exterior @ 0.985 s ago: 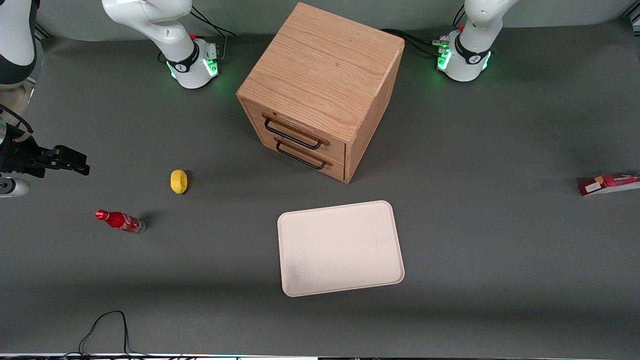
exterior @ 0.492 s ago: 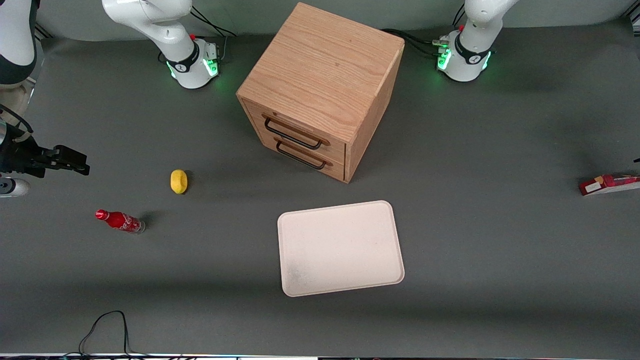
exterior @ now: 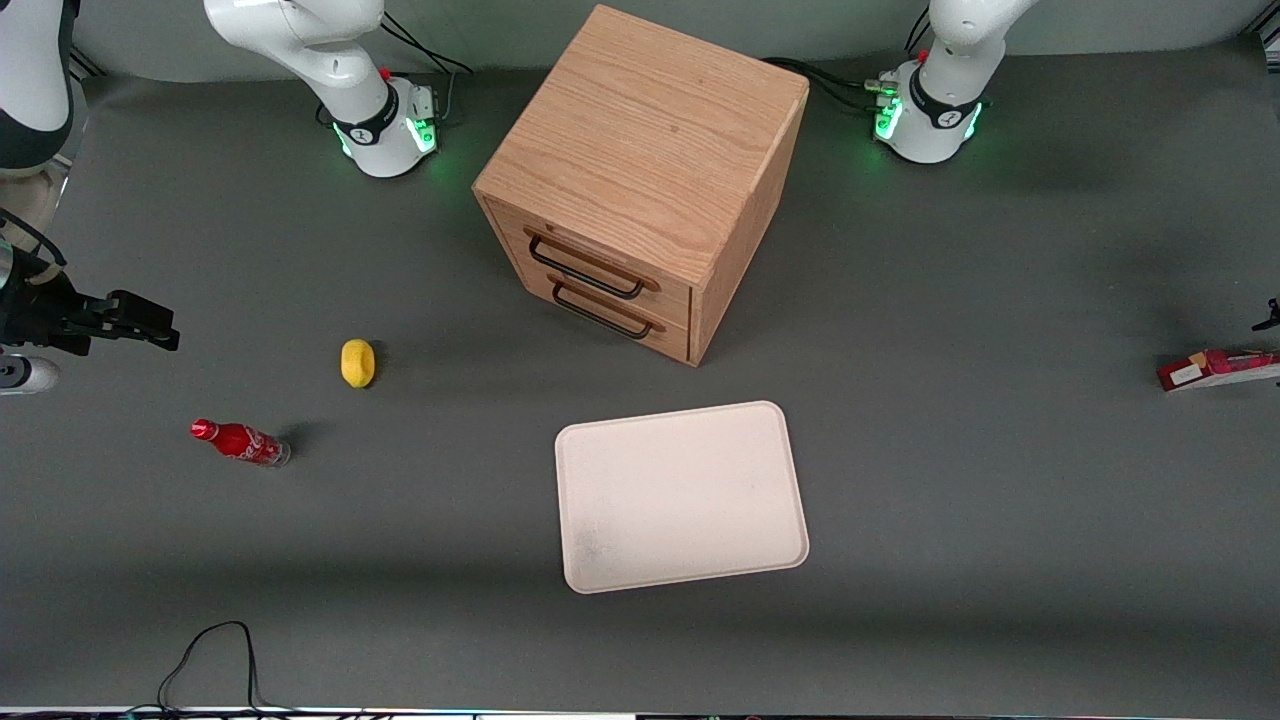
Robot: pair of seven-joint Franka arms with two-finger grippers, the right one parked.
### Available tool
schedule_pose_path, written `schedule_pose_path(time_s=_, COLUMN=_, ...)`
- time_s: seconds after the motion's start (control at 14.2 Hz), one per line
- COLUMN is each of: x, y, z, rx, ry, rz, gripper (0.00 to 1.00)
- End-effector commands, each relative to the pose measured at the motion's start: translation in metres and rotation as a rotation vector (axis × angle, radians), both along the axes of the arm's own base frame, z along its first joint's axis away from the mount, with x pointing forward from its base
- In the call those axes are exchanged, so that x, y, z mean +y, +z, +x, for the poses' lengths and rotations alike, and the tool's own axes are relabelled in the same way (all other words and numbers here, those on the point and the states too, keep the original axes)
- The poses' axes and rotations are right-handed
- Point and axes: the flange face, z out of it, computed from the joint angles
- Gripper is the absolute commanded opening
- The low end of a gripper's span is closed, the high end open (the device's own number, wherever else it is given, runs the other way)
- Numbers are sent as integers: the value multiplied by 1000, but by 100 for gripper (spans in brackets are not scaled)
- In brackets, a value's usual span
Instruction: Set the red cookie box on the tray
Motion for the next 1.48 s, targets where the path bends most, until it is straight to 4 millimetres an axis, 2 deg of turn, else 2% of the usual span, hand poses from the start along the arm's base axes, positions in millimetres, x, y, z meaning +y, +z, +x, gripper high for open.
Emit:
schedule_pose_path(time_s=0.0, x=0, y=-5, z=-2, rx=-21, ry=-34, rz=-9, gripper=37)
schedule_pose_path(time_s=0.07, x=1, y=-5, z=-1, rx=-49, ry=-10, rz=-18, gripper=0)
schedule_pose_path(time_s=0.56, x=-2, y=-13, z=-1, rx=-58, ry=-15, rz=-23, gripper=0)
schedule_pose_path(time_s=0.7, x=-3, y=-10, z=0, rx=-57, ry=-17, rz=-24, gripper=0)
schedule_pose_path(time_s=0.84, x=-5, y=5, z=3, rx=-63, ry=-22, rz=-18, gripper=0)
schedule_pose_path(time_s=0.91, x=-6, y=19, z=4, rx=-60, ry=-16, rz=-21, gripper=0)
schedule_pose_path(time_s=0.98, x=-7, y=42, z=7, rx=-65, ry=-17, rz=-18, gripper=0)
schedule_pose_path(time_s=1.13, x=-17, y=93, z=10, rx=-68, ry=7, rz=-15, gripper=0)
schedule_pose_path(time_s=1.41, x=-36, y=198, z=1, rx=-15, ry=149, rz=-30, gripper=0)
